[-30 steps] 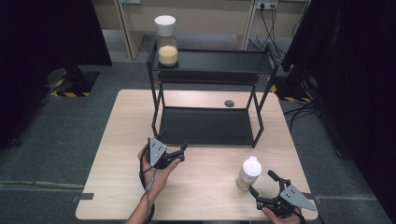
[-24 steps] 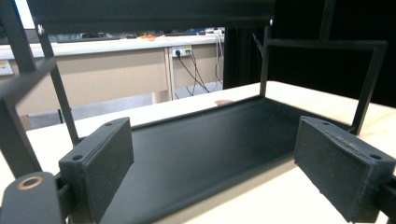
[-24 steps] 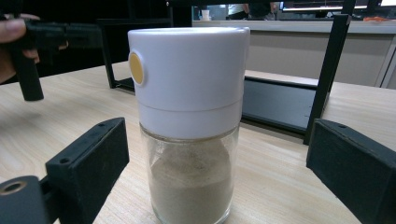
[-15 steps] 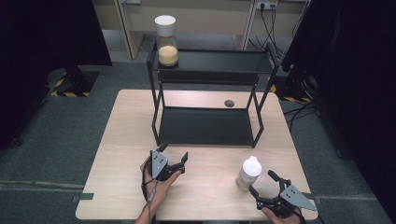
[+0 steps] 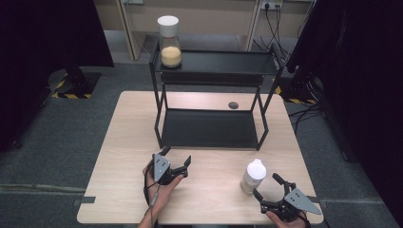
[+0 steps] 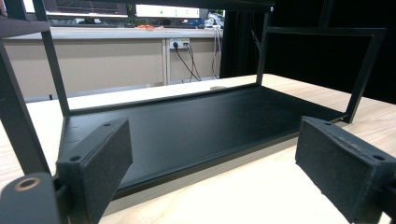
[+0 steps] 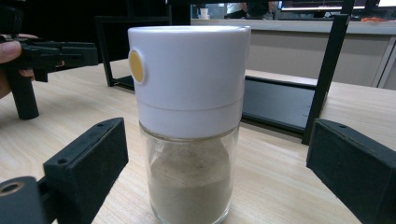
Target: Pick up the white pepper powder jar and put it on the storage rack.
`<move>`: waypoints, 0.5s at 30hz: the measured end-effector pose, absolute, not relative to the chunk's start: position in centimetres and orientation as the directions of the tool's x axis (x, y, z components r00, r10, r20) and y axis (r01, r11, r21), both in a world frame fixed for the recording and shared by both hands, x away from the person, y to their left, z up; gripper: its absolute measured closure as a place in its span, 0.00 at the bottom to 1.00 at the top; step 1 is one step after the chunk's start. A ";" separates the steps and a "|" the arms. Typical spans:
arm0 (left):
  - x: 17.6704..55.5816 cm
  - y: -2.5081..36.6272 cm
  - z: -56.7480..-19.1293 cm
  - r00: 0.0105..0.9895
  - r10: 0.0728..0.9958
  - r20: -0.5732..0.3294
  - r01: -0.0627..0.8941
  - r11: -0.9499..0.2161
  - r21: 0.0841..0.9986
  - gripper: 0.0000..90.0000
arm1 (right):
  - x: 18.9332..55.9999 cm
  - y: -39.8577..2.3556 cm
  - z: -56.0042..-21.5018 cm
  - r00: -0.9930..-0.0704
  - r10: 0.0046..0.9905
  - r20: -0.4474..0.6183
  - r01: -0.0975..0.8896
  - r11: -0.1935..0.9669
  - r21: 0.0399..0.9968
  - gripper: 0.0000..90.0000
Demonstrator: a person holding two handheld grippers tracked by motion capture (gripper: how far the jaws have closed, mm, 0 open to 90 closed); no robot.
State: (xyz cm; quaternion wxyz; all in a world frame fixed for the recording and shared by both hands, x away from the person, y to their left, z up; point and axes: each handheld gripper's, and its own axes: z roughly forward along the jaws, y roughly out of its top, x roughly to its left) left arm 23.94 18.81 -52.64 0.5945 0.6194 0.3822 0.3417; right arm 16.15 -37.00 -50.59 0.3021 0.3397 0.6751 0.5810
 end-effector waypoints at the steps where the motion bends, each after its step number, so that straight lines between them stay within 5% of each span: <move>1: 23.9 18.8 -52.6 0.475 0.879 -0.028 0.065 -0.004 0.998 0.11 | 16.0 -36.9 -50.6 -0.585 0.811 -0.013 0.105 0.092 0.990 0.06; 15: 24.0 18.9 -52.5 0.473 0.880 -0.042 0.077 0.006 0.997 0.12 | 16.5 -35.5 -48.8 -0.598 0.801 -0.020 0.087 0.090 0.992 0.04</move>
